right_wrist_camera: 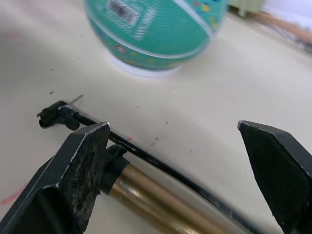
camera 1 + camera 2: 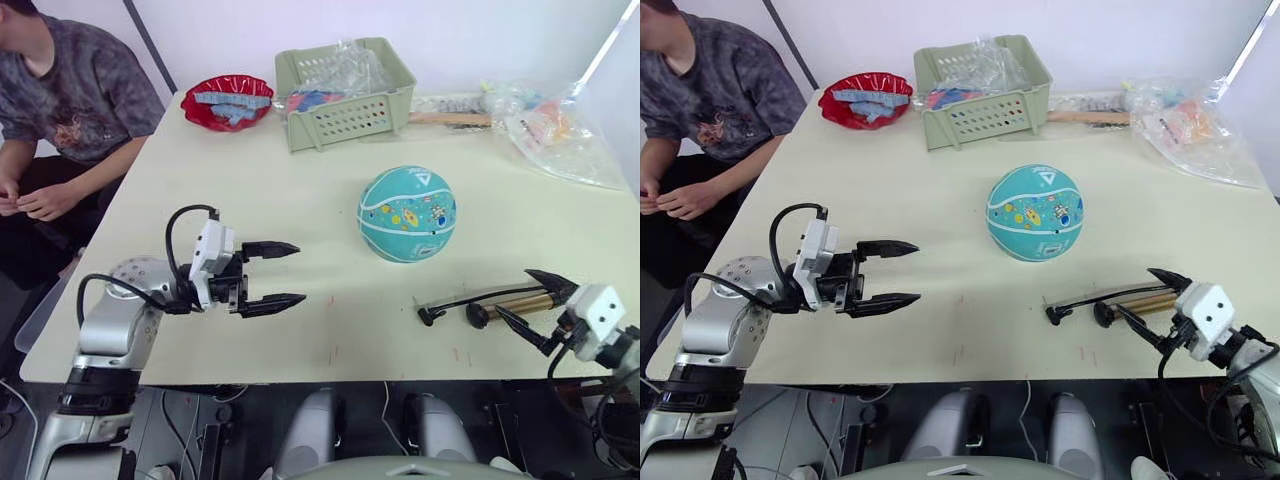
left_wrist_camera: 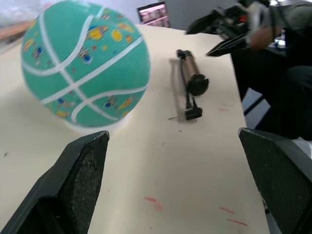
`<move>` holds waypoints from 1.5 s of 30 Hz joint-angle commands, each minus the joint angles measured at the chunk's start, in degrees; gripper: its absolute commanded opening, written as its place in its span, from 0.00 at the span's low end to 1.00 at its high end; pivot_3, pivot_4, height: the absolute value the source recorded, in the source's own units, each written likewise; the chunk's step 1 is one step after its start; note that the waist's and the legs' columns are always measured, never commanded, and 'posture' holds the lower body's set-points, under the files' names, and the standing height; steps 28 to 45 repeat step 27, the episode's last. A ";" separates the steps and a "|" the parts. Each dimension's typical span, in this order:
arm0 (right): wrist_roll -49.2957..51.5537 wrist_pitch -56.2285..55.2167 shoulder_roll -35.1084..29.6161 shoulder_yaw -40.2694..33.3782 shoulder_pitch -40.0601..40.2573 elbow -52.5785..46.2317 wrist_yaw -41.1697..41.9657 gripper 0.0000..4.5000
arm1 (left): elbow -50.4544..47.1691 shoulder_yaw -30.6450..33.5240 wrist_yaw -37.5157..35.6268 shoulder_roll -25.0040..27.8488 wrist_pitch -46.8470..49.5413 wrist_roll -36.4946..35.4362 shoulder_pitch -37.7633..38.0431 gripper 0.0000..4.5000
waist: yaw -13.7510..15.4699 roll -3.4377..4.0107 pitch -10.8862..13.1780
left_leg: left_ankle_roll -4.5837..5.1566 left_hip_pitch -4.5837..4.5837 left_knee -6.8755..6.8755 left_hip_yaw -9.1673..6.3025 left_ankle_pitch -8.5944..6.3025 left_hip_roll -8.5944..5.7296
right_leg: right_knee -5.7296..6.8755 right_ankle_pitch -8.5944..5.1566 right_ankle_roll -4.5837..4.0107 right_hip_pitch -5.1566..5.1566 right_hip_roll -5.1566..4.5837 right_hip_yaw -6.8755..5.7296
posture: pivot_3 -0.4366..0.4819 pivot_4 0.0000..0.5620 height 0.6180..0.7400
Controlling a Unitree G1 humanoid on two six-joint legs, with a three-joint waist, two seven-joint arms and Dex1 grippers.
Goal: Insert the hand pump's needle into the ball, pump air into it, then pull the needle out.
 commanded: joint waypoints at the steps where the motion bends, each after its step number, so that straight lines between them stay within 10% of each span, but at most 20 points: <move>1: 5.20 3.00 0.88 -4.96 1.81 -0.78 0.29 0.98 | -0.20 3.66 4.46 -1.11 -0.43 -0.20 2.73 1.00 | -0.01 0.00 0.00 | 0.00 0.01 0.00 0.00 0.00 0.02 | 0.01 0.00 0.00 0.00 0.00 0.01 | 0.48 0.27 1.00; 12: 6.71 2.57 -0.31 -12.44 2.32 10.79 5.17 0.98 | 3.79 11.19 19.09 -5.53 -3.36 3.99 16.24 1.00 | 0.01 0.05 -0.03 | 0.15 0.19 -0.01 0.20 -0.09 0.08 | 0.09 0.02 -0.12 0.00 0.05 0.25 | 0.48 0.27 1.00; 45: 3.01 -4.92 -4.77 -13.99 -1.55 28.84 14.71 0.98 | 4.02 12.65 22.35 -6.15 -9.15 7.68 24.96 1.00 | -0.06 0.02 -0.02 | 0.31 0.78 -0.03 0.73 -0.21 0.19 | 0.63 -0.19 -0.44 -0.03 -0.05 0.80 | 0.48 0.27 1.00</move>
